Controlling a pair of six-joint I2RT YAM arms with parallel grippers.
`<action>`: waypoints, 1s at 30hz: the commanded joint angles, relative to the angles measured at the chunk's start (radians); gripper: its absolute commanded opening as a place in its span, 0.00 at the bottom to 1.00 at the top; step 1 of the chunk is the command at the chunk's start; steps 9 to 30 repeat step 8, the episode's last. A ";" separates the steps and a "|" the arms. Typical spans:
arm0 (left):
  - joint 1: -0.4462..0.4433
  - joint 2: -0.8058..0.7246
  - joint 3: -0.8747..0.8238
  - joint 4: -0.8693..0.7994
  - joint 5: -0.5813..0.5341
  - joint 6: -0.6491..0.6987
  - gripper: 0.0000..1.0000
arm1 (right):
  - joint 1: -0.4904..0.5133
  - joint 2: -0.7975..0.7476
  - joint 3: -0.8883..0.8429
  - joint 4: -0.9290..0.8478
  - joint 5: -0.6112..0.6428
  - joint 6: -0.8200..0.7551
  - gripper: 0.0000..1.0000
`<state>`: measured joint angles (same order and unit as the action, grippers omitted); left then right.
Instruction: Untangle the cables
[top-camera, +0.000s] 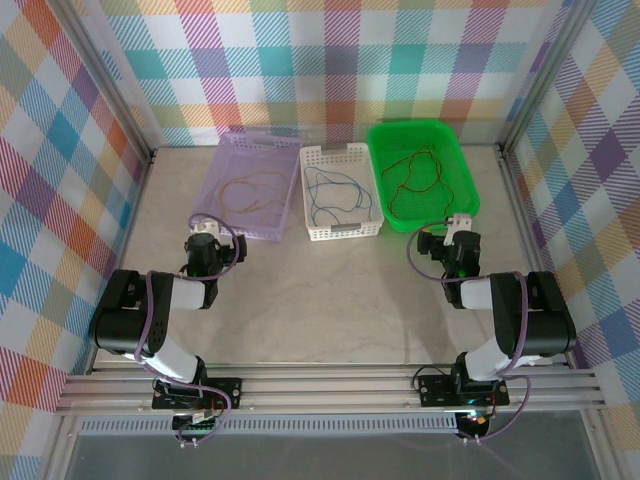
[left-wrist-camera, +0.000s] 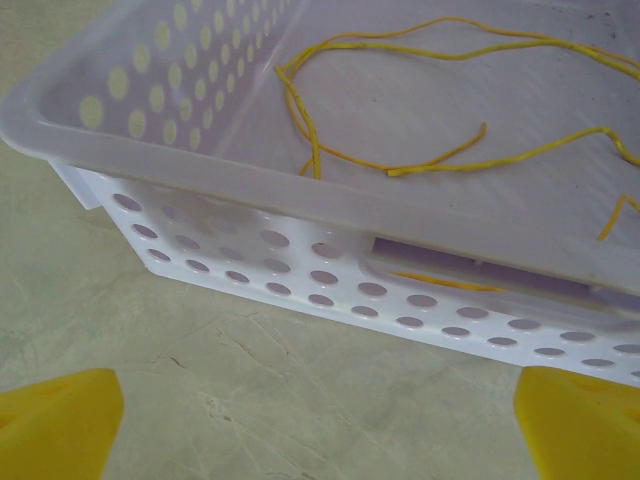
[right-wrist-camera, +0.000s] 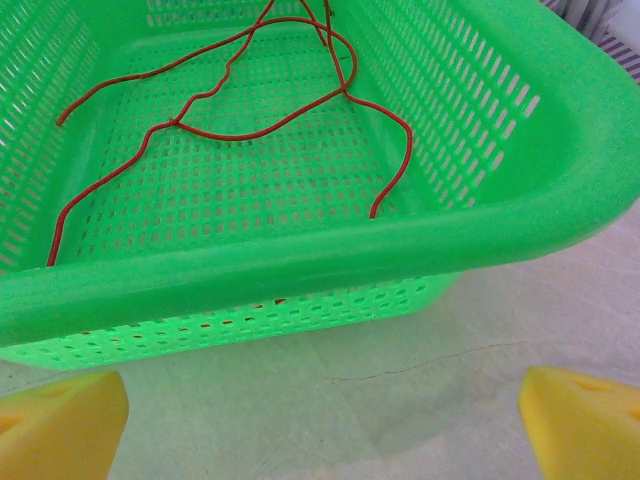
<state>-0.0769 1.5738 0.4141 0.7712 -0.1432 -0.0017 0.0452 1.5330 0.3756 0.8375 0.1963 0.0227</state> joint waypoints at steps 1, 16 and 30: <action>-0.002 -0.009 0.002 0.042 -0.009 0.018 1.00 | -0.002 -0.001 0.009 0.040 -0.017 0.020 1.00; 0.000 -0.012 0.000 0.045 -0.008 0.018 1.00 | -0.003 -0.001 0.011 0.040 -0.016 0.019 1.00; 0.000 -0.012 0.000 0.045 -0.008 0.018 1.00 | -0.003 -0.001 0.011 0.040 -0.016 0.019 1.00</action>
